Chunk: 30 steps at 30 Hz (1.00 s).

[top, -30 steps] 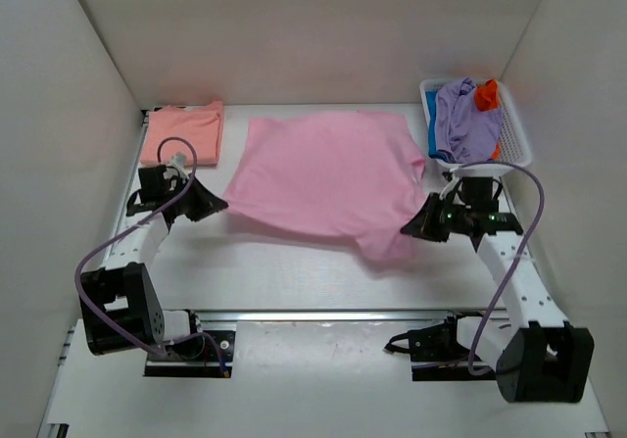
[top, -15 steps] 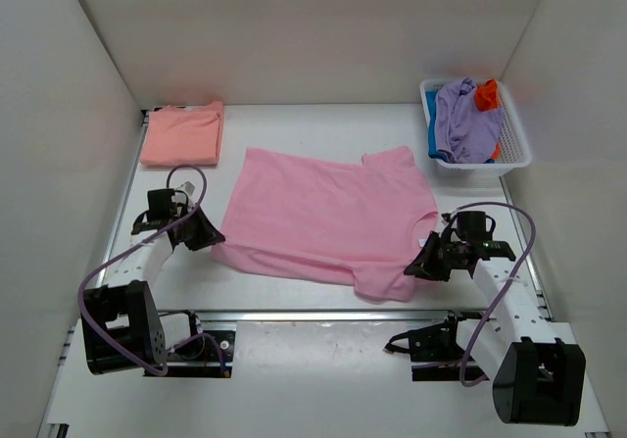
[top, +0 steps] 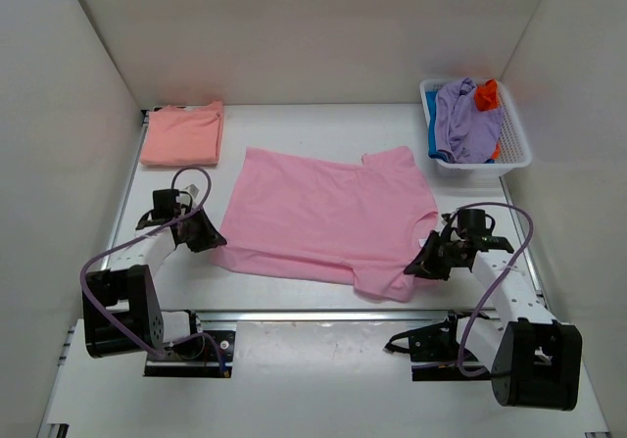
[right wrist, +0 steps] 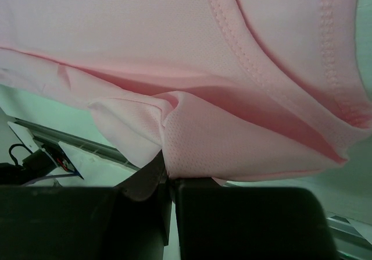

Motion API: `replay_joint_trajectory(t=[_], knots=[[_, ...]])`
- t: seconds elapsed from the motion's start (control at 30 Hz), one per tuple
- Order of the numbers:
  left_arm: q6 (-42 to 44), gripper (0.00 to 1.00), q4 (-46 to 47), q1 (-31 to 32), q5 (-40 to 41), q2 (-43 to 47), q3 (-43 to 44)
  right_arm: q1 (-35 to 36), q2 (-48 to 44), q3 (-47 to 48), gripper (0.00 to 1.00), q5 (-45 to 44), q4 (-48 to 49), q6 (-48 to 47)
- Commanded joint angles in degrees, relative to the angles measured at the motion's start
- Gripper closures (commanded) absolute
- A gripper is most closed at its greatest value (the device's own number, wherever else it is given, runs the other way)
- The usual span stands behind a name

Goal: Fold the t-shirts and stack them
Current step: Fold the flattened tshirt in 1/3 of the way

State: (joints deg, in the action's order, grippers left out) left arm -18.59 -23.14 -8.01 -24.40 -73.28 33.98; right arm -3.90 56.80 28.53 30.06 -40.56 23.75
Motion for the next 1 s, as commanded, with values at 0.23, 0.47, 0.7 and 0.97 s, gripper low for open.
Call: replay_joint_trajectory(t=[0.23, 0.47, 0.7, 0.97], knots=[[0.2, 0.89, 2.9, 0.1, -0.1, -3.0, 4.2, -2.1, 4.7, 5.2, 1.0, 1.4, 3.2, -2.5], [0.0, 0.85, 4.1, 0.4, -1.0, -6.3, 7.2, -1.1, 8.4, 7.8, 1.0, 1.4, 5.7, -2.6], [-0.1, 0.62, 4.6, 0.5, -0.8, -11.5, 10.6, -1.8, 12.4, 9.3, 1.0, 1.1, 7.7, -3.1], [-0.1, 0.39, 3.5, -0.1, -2.6, -17.3, 19.5, -2.6, 15.7, 9.9, 1.0, 0.4, 10.2, -3.5]])
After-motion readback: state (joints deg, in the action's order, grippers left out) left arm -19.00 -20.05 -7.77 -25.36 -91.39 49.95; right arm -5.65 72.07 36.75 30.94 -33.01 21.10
